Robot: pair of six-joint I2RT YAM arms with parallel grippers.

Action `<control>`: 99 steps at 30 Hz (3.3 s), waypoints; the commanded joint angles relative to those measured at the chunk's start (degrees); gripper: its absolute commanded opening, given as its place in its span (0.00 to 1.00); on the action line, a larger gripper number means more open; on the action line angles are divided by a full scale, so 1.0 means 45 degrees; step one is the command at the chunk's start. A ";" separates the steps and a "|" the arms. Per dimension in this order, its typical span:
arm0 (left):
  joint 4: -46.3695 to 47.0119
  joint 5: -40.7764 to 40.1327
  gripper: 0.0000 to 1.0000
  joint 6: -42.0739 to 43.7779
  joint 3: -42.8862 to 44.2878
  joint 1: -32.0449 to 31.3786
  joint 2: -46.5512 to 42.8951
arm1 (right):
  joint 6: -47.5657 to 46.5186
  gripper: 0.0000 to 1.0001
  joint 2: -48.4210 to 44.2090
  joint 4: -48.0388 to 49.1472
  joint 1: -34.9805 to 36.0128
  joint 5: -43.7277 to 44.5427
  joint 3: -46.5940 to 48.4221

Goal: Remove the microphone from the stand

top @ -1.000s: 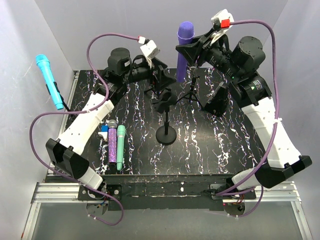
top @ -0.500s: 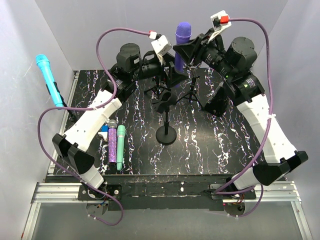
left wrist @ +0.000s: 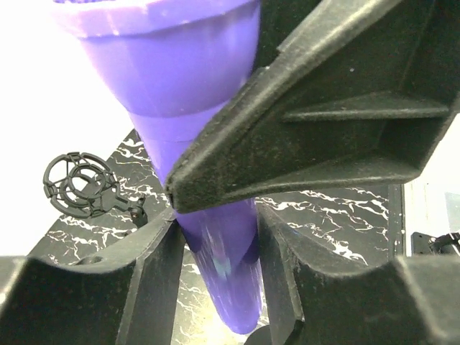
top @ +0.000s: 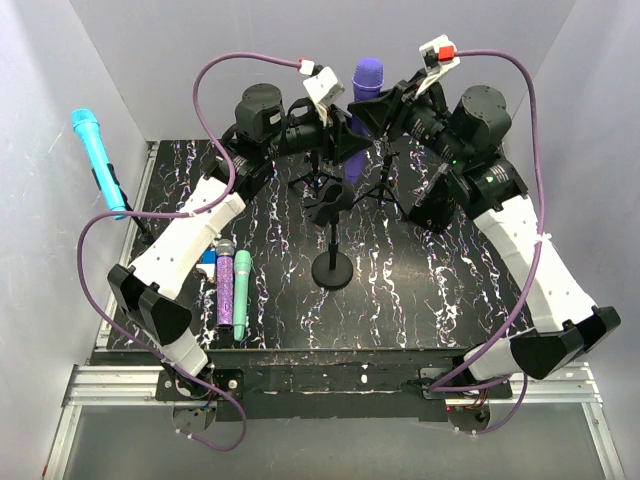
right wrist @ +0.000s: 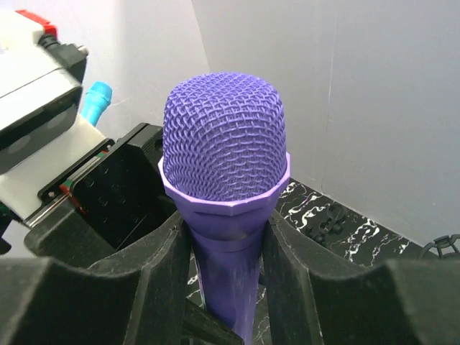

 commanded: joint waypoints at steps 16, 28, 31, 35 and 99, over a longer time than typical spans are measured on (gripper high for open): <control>-0.0983 -0.9336 0.00 0.5319 0.0481 0.0911 -0.1525 | -0.2355 0.75 -0.4027 -0.0694 -0.0456 -0.1150 -0.3697; -0.9620 -0.9346 0.00 0.0619 -0.2658 0.1987 -0.1955 | -0.3137 0.74 -0.4635 -0.1516 -0.0613 -0.1227 -0.4638; -1.0226 -0.8369 0.00 -0.0476 -0.4183 0.2045 -0.1996 | -0.3215 0.74 -0.4362 -0.1593 -0.0613 -0.1461 -0.4385; -1.1593 -0.6849 0.00 -0.1318 -0.5513 0.2279 -0.0768 | -0.3293 0.73 -0.4049 -0.1886 -0.0593 -0.1696 -0.3974; -0.4778 0.2378 0.90 0.5106 -0.8093 0.2944 -0.5489 | -0.5345 0.76 -0.2917 -0.0584 -0.0750 -0.6305 -0.7702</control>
